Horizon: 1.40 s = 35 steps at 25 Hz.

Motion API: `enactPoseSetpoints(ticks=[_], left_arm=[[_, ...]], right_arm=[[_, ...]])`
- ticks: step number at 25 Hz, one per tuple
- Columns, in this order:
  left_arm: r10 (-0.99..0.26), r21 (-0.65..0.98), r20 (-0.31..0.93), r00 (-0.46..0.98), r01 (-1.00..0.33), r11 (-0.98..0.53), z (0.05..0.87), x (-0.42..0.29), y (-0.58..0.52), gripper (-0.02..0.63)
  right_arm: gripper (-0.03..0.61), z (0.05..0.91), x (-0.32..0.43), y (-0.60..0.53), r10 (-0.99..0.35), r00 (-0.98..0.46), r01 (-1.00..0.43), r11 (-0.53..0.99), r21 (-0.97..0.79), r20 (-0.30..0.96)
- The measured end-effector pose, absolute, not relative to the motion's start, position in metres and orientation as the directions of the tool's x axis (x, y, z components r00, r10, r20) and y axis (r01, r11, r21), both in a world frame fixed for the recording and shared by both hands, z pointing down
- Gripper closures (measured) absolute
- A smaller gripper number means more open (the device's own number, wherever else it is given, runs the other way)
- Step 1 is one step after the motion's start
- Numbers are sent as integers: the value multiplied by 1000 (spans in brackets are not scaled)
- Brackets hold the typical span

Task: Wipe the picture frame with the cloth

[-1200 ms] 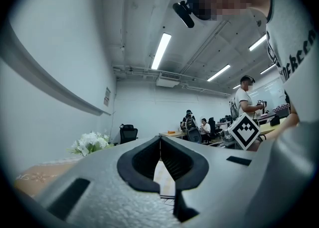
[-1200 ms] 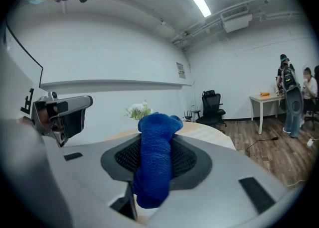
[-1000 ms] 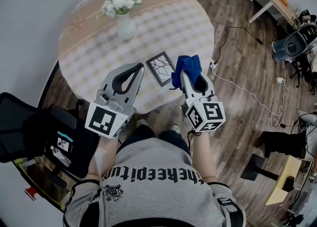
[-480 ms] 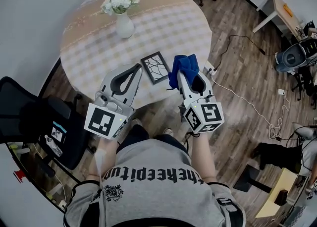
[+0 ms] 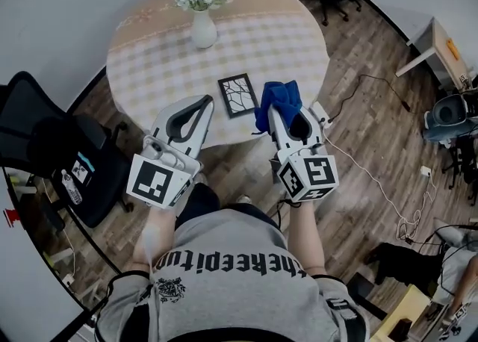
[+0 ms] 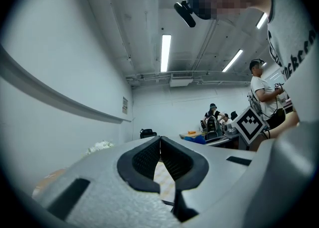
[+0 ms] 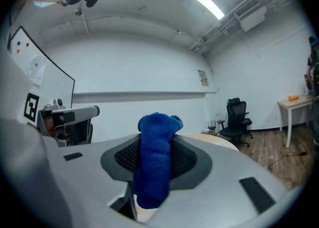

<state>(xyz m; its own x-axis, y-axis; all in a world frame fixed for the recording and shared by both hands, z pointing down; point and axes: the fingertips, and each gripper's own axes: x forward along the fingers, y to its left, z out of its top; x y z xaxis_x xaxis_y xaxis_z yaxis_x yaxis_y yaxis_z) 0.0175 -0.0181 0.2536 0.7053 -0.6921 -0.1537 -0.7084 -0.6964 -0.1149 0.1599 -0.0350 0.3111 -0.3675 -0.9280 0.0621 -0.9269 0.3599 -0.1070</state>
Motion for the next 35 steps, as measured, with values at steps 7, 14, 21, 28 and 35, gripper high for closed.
enactPoseSetpoints(ticks=[7, 14, 21, 28, 35], left_arm=[[-750, -117, -158, 643, -766, -632, 253, 19, 12, 597], [-786, -119, -160, 598, -802, -586, 257, 24, 38, 597], [-811, -123, -155, 564, -826, -550, 259, 25, 56, 597], [-820, -117, -157, 550, -835, -538, 258, 28, 65, 597], [-818, -117, -158, 553, -833, -540, 257, 36, 64, 598]], right_arm=[[436, 304, 160, -16, -895, -444, -894, 439, -91, 43], [436, 301, 160, 3, -861, -509, -859, 506, -82, 15], [434, 301, 158, 16, -837, -547, -835, 545, -67, -1], [435, 299, 156, 24, -826, -563, -825, 563, -45, -13], [435, 296, 165, 26, -828, -561, -826, 561, -53, -24]])
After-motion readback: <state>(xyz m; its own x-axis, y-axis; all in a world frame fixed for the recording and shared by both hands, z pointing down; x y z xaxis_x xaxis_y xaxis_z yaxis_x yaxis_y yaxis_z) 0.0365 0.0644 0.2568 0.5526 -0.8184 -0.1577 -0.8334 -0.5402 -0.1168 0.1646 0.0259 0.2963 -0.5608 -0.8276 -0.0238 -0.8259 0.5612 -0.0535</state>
